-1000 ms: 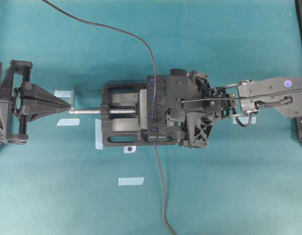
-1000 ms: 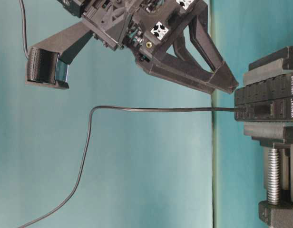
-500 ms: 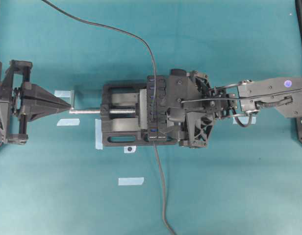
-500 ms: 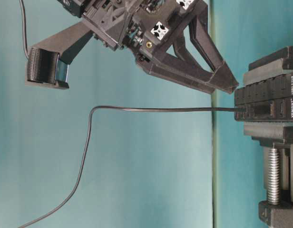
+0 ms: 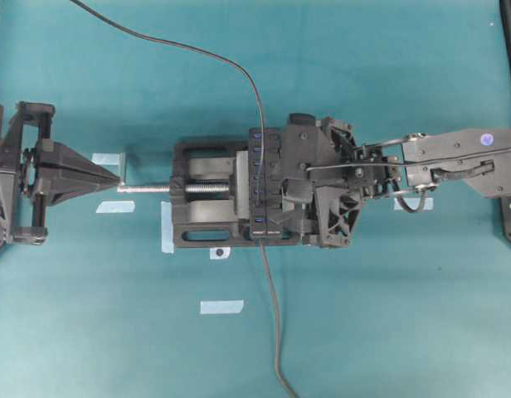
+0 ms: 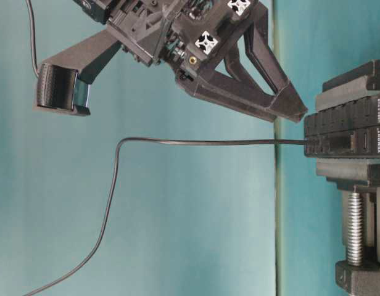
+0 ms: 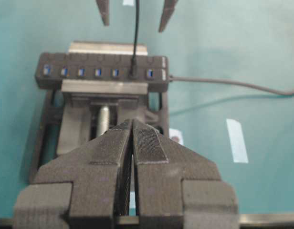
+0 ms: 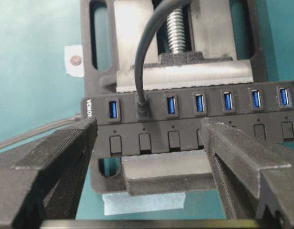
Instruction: Insert the USB into the second port from the front of the fixed hub.
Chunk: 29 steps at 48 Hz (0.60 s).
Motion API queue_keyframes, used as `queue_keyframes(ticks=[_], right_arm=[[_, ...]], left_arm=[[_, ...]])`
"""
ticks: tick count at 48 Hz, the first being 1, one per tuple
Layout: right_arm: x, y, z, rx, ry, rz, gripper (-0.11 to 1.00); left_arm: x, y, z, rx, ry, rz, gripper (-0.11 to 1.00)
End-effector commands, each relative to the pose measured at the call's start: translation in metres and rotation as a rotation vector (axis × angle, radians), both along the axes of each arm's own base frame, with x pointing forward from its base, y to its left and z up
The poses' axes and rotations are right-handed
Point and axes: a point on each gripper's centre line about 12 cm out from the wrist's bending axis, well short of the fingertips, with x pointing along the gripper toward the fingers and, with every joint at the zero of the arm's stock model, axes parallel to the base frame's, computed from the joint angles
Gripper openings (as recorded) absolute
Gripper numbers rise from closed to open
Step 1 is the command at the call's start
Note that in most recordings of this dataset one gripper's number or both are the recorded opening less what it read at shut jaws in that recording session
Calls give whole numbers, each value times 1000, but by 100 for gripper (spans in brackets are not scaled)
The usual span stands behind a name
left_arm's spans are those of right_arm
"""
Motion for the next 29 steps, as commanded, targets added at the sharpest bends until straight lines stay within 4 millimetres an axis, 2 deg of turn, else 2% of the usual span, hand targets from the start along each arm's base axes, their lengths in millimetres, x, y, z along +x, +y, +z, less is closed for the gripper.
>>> queue_keyframes(ticks=[1,29], right_arm=[[2,0,9,11,-29,-9,88],[4,1,8,13,-44,-5,88]], left_arm=[[3,0,8,2,-26,0,0],[3,0,8,2,-26,1,0]])
